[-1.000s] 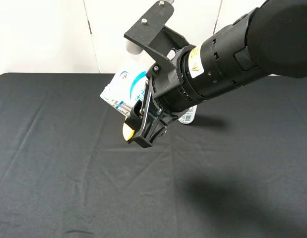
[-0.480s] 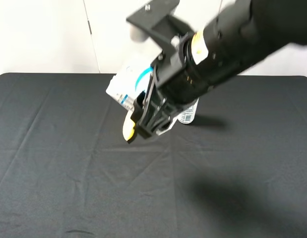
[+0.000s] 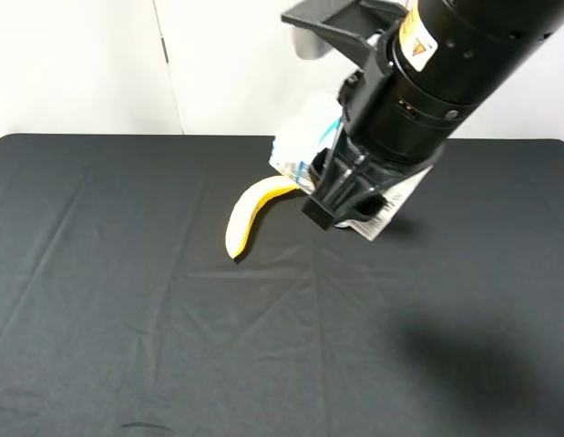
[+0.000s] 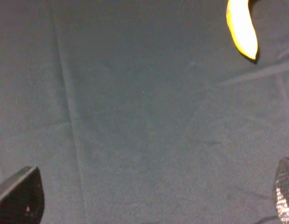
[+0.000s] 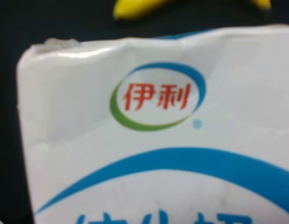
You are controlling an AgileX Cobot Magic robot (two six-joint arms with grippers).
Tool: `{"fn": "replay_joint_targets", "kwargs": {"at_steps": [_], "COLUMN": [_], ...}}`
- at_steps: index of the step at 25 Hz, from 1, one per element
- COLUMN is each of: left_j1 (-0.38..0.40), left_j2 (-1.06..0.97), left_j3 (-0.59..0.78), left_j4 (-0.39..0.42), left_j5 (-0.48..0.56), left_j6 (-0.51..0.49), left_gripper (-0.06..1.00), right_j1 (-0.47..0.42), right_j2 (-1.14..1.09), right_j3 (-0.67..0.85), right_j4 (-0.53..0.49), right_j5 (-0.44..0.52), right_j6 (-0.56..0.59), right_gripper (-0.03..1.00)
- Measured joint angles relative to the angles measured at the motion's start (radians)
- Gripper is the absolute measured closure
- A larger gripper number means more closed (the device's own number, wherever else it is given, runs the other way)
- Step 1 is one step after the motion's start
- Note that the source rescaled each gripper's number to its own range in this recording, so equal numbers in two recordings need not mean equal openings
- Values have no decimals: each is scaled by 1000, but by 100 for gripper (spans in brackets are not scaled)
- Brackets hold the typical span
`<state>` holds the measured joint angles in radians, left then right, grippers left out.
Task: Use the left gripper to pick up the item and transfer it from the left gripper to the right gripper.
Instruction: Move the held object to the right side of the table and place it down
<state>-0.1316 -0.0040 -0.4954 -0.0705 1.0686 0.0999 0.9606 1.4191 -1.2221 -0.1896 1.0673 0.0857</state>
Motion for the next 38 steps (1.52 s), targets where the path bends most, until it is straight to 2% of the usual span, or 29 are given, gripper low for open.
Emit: {"fn": "replay_joint_targets", "kwargs": {"at_steps": [4, 7, 10, 17, 22, 27, 30, 33, 38], "left_j1": [0, 4, 39, 130, 132, 132, 132, 132, 132], "left_j2": [0, 0, 0, 0, 0, 0, 0, 0, 0], "left_j3": [0, 0, 0, 0, 0, 0, 0, 0, 0], "left_j4": [0, 0, 0, 0, 0, 0, 0, 0, 0], "left_j5": [-6, -6, -6, -6, -7, -7, -7, -7, -7], "left_j6": [0, 0, 0, 0, 0, 0, 0, 0, 0], "left_gripper": [-3, -3, -3, -3, -3, -3, -3, -3, -3], "right_j1": [-40, -118, -217, -429, -558, -709, -782, -819, -826], "right_j2": [0, 0, 0, 0, 0, 0, 20, 60, 149], "right_j3": [0, 9, 48, 177, 249, 330, 341, 343, 343], "right_j4": [-8, -16, -12, 79, 129, 156, 190, 211, 226], "right_j5": [31, 33, 26, -87, -156, -231, -241, -283, -325], "right_j6": [58, 86, 92, 37, -39, -68, -79, -86, -92], "right_gripper": [96, 96, 96, 96, 96, 96, 96, 96, 96]}}
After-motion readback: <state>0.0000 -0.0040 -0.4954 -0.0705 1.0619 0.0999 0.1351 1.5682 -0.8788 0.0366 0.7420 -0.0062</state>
